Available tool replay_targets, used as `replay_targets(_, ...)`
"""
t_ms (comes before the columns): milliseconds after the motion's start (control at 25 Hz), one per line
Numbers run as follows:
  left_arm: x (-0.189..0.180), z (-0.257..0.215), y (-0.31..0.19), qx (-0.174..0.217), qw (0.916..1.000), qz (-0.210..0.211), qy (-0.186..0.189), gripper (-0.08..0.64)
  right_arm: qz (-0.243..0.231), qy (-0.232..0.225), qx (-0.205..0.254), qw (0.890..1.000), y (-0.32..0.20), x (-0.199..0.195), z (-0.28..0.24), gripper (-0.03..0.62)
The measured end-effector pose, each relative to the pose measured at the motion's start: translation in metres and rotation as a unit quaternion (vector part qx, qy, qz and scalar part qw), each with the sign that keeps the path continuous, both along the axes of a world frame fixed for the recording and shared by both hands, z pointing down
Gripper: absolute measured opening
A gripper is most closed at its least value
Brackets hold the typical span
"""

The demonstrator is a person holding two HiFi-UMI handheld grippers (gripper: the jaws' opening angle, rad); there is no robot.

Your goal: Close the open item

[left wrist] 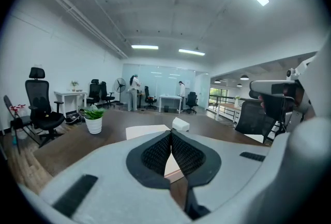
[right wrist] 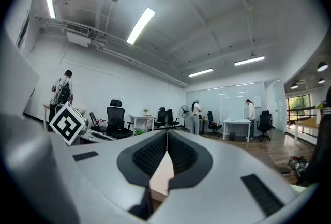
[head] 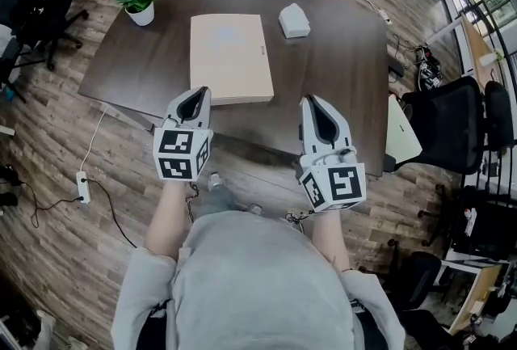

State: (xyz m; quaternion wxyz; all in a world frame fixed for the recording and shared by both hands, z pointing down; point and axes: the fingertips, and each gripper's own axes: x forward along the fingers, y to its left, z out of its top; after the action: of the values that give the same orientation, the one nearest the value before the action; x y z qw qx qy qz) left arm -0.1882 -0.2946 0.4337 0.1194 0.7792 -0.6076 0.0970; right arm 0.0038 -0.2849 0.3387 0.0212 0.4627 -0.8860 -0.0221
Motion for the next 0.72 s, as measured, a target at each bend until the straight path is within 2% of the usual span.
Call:
replay_targets(200,-0.005,-0.027,0.025,0.033,0.9991,-0.025,-0.007,0.009,-0.015,-0.004,0.005,1.0,0.008,-0.001,-0.005,0.014)
replay_targets(400,-0.007,-0.05,0.052,0.062,0.9968,-0.049,0.007,0.009,-0.024,-0.007,0.01,1.0,0.018,0.002,-0.009,0.014)
replay_targets(720,-0.004,-0.079,0.09,0.105,0.9916,-0.075,0.009,0.009,-0.031,-0.005,0.017,0.999,0.036,0.013,-0.017,0.014)
